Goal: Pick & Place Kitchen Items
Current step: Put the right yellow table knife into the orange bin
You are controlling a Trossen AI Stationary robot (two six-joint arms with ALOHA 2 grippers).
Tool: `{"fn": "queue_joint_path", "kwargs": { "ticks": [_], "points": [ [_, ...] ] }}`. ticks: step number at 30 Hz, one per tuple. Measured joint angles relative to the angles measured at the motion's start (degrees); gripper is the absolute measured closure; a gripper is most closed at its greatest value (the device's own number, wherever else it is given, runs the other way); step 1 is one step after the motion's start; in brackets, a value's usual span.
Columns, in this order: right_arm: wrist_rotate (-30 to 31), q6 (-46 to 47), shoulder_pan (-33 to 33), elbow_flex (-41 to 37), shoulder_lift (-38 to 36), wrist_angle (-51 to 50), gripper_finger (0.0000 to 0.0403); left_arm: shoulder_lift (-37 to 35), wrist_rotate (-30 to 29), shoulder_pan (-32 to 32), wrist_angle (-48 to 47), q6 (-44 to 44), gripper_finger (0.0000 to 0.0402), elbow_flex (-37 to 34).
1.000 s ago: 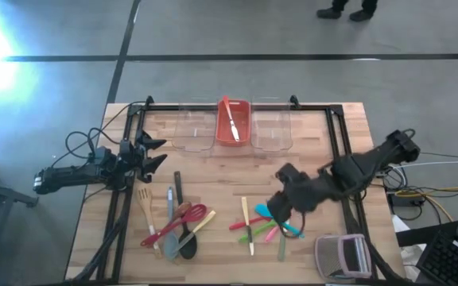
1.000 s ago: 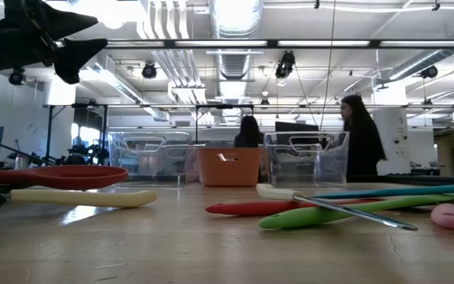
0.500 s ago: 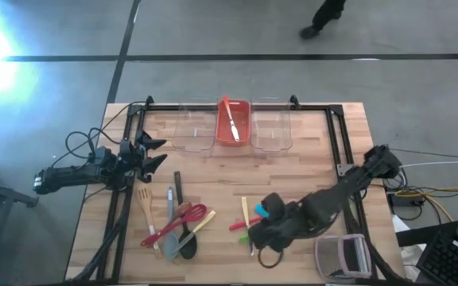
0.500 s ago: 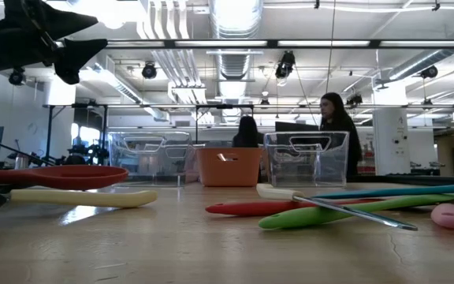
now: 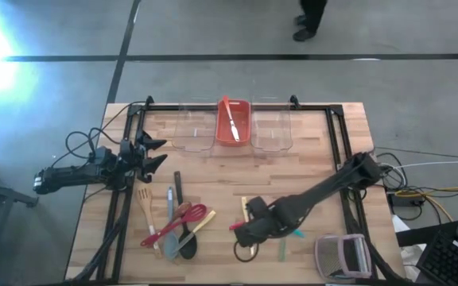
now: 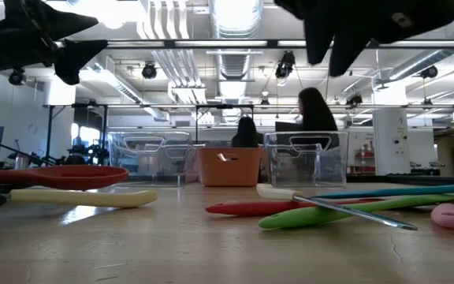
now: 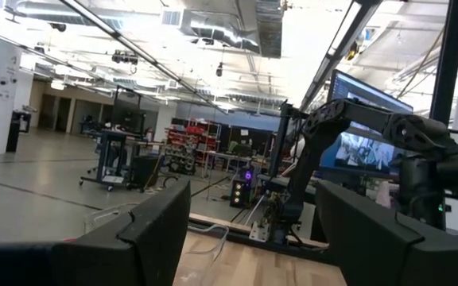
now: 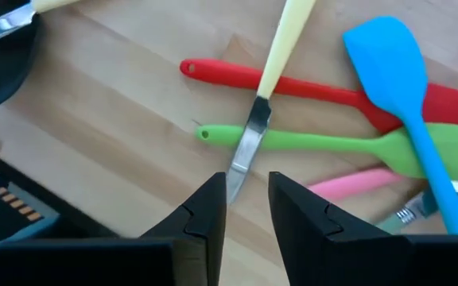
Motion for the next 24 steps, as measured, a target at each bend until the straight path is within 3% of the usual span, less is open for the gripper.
{"fn": "queue_joint_path", "kwargs": {
  "ticks": [6, 17, 24],
  "points": [
    [-1.05, -0.60, -1.14, 0.00, 3.40, 0.53, 0.0294, 0.02, 0.00, -0.01, -0.06, -0.02, 0.0128, 0.00],
    [-2.48, -2.32, -2.73, 0.00, 6.65, 4.30, 0.0230, 0.00, 0.00, -0.01, -0.04, 0.10, 0.0129, 0.01],
    [-3.02, -2.27, -3.47, 0.00, 9.16, 4.54, 0.0220, 0.00, 0.00, 0.01, -0.07, 0.14, 0.0128, 0.01]
  ]
}}
